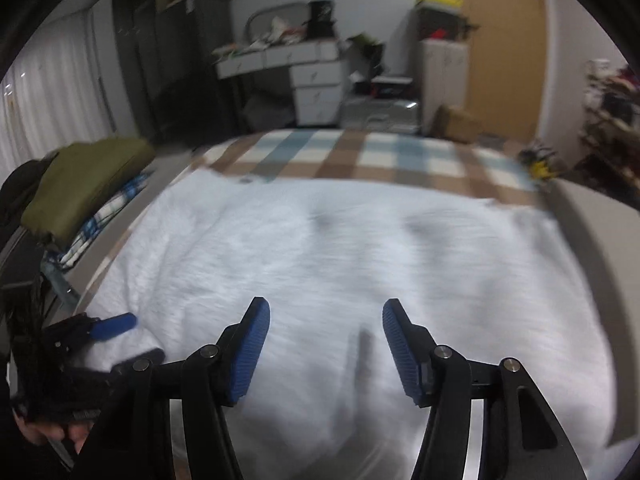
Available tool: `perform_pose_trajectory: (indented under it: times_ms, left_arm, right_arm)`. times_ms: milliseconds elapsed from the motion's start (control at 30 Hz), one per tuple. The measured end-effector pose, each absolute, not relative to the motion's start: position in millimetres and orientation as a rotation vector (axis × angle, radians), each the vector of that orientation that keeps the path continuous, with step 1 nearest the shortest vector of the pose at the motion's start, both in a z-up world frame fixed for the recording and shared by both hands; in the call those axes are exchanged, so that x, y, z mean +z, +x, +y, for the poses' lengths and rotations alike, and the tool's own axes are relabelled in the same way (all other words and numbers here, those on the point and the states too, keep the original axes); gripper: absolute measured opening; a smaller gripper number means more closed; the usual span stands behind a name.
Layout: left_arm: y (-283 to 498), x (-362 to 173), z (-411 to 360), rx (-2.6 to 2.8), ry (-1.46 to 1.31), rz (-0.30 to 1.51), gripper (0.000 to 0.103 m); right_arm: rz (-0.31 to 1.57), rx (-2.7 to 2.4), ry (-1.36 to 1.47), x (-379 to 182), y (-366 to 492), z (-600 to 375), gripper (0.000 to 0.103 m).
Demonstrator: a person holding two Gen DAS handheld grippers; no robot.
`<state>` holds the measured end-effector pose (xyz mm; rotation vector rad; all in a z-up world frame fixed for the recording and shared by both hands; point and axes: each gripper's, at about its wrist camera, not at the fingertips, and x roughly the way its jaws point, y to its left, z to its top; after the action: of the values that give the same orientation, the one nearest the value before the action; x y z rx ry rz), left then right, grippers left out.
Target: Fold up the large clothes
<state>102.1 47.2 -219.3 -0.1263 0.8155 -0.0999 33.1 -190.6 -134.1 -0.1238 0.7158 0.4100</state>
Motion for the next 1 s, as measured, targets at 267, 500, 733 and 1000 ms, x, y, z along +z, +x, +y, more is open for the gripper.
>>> perform_pose_trajectory:
  times_ms: [267,500,733,1000]
  left_arm:
    - [101.7,-219.1,40.8,-0.068,-0.107,0.818,0.072]
    - [100.2,-210.8,42.1,-0.057,-0.121,0.856,0.072]
    - [86.3,-146.3,-3.3,-0.295,-0.09,0.801,0.071]
    - [140.4,-204.6,-82.9,-0.277,0.155,0.946,0.084]
  right_arm:
    - [0.799,0.26,-0.34,-191.4,24.6,-221.9,0.042]
    - [0.786,0.256,-0.286,-186.4,29.4,-219.0,0.044]
    - [0.737,0.387,-0.12,-166.9,2.7,-253.7,0.044]
    - [0.578,0.338,-0.037,-126.6,-38.7,-297.2,0.052]
